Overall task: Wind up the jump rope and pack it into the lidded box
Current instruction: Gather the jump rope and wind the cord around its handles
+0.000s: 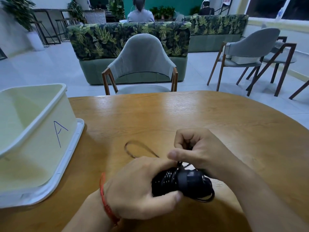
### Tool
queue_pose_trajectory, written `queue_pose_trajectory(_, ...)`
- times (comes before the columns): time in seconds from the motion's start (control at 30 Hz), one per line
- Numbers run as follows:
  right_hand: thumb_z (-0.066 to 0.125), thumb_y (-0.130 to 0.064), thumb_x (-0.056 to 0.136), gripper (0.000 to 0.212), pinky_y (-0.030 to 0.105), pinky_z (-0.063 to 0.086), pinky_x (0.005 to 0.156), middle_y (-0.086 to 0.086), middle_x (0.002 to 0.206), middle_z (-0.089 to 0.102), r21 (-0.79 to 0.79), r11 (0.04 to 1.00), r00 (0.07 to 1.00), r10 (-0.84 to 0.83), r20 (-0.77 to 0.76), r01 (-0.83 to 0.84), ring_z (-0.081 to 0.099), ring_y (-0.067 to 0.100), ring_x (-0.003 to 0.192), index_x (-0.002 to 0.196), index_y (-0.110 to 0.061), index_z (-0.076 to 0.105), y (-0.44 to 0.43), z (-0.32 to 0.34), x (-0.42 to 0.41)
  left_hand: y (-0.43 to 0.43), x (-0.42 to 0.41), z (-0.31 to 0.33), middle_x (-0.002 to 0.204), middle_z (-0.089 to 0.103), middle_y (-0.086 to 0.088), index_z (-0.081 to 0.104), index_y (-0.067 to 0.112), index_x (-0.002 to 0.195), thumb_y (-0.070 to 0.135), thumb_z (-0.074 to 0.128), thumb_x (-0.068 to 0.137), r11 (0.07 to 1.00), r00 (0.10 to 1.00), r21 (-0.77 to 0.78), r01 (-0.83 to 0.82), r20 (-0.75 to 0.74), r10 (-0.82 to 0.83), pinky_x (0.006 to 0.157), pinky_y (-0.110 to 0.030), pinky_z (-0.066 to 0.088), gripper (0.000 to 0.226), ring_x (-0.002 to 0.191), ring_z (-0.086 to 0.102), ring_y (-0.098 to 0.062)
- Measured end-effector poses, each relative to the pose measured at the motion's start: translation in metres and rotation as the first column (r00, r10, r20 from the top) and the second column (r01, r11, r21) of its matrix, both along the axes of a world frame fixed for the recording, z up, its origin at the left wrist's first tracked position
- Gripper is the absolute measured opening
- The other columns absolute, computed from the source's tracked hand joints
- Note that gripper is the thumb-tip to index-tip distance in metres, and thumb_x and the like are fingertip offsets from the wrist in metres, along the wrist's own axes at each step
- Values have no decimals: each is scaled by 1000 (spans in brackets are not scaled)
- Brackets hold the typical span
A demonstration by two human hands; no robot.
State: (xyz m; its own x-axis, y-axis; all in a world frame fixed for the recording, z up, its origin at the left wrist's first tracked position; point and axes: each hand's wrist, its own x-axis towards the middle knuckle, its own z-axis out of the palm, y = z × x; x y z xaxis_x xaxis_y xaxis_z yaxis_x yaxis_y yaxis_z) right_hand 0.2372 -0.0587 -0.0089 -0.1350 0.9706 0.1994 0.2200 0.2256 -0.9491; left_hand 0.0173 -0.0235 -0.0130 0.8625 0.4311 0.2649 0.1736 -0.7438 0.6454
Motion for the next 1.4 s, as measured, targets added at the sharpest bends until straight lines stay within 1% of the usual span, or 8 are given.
queue_pose_trajectory(0.23, 82, -57, 86, 51, 37, 38, 65, 0, 63, 57, 18, 987, 968, -155, -200, 161, 52, 14, 65, 62, -17, 63, 11, -10, -17, 0, 0, -11, 100, 78, 2, 65, 19, 128, 43, 65, 88, 943, 873, -238, -232, 377, 310, 72, -38, 59, 47, 84, 75, -24)
queue_pose_trajectory(0.37, 60, -63, 102, 51, 40, 34, 63, 6, 62, 46, 59, 976, 978, -207, -11, 208, 43, 15, 62, 77, -19, 72, 5, -10, -17, 4, 4, -6, 99, 80, -19, 79, 26, 116, 45, 62, 87, 740, 663, -660, -129, 497, 559, 63, -47, 60, 38, 79, 77, -40)
queue_pose_trajectory(0.5, 54, -53, 110, 37, 51, 37, 61, 21, 72, 39, 19, 983, 971, -185, 154, 184, 42, 39, 68, 86, -31, 74, -1, -3, -17, 8, 2, 0, 100, 81, -20, 78, 21, 115, 50, 59, 98, 671, 625, -711, -210, 431, 651, 62, -48, 60, 38, 79, 78, -34)
queue_pose_trajectory(0.67, 59, -43, 110, 22, 53, 50, 70, 24, 82, 59, 6, 982, 955, -187, 229, 191, 55, 42, 76, 101, -32, 77, -2, -1, -15, 13, 2, -4, 94, 77, 1, 67, 34, 118, 50, 56, 103, 714, 634, -417, -563, 337, 696, 66, -26, 59, 25, 83, 76, -19)
queue_pose_trajectory(0.8, 61, -42, 109, 23, 47, 46, 62, 6, 69, 59, 61, 984, 938, -179, 298, 168, 54, 27, 64, 103, -24, 75, -4, -6, -19, 17, 5, -11, 103, 68, 12, 52, 46, 137, 56, 58, 103, 672, 647, -128, -729, 193, 738, 71, -34, 51, 36, 93, 66, -12)
queue_pose_trajectory(0.97, 59, -43, 108, 26, 35, 37, 54, -8, 60, 53, 167, 972, 841, -226, 491, 164, 47, 15, 56, 88, -27, 65, -6, -8, -23, 11, 6, -12, 117, 55, 10, 44, 46, 144, 55, 55, 98, 725, 731, 92, -682, 46, 681, 85, -40, 57, 49, 104, 62, -18)
queue_pose_trajectory(1.17, 55, -59, 100, 35, 28, 33, 52, -16, 66, 48, 370, 929, 664, -275, 695, -3, 43, 10, 64, 83, -30, 64, -11, 4, -19, 9, 3, -9, 97, 69, 13, 59, 39, 112, 74, 52, 84, 797, 789, 232, -558, -148, 596, 76, -42, 61, 45, 92, 71, -15)
queue_pose_trajectory(1.4, 88, -60, 75, 35, 41, 44, 50, -2, 66, 64, 222, 975, 885, -119, 449, 19, 60, 23, 59, 66, -27, 82, -12, 19, -6, 11, -2, 0, 76, 67, 8, 64, 29, 91, 81, 63, 86, 912, 909, 168, -374, -128, 396, 65, -43, 55, 52, 73, 66, -15)
